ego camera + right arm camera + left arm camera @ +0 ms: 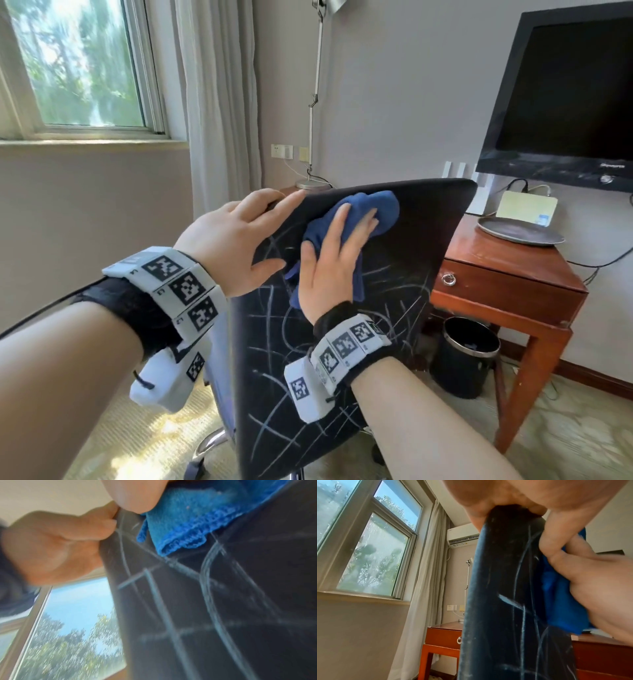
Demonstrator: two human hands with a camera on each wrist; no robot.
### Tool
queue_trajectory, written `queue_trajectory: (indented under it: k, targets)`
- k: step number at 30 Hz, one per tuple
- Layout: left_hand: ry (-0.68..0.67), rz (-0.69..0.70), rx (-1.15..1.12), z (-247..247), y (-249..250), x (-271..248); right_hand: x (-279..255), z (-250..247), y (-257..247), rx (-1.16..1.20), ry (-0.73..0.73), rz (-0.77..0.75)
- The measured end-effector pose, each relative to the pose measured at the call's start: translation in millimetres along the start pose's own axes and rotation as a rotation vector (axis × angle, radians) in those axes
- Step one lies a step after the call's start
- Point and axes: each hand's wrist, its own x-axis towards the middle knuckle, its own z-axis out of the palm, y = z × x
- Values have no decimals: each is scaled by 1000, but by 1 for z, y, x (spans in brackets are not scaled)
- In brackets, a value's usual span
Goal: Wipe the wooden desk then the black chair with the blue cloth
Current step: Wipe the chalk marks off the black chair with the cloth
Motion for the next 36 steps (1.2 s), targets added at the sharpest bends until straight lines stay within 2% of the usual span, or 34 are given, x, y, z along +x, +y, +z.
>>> queue_trajectory:
  k: [3, 5, 9, 11, 15, 18, 21, 26, 30, 33, 36]
  targets:
    - [-31, -80, -15, -2, 4, 3, 15, -3, 6, -159, 123, -133]
    - [-77, -130, -18, -1, 5, 4, 29, -11, 20, -136, 164, -127]
    - [-87, -146, -43, -2, 10, 6, 24, -15, 36, 107, 116, 241]
    - [-105, -156, -35, -4, 14, 8, 9, -8, 35, 90, 57, 285]
    - [-93, -165, -54, -7, 21, 9, -9, -2, 23, 68, -67, 85]
    - [-101, -177, -76, -7, 21, 8, 9, -14, 20, 110, 12, 14]
    - [-114, -173, -130, -9, 21, 10, 29, -23, 23, 124, 118, 15]
    - [-189, -239, -463, -15, 16, 4, 21, -21, 30, 46, 29, -6]
    - [-204, -267, -532, -18, 18, 2, 14, -20, 16, 15, 47, -65]
    - [-236, -272, -525, -19, 21, 4, 0, -11, -1, -84, 64, -186]
    - [-235, -243, -578, -21, 25, 6, -29, 2, -3, -216, -43, -395]
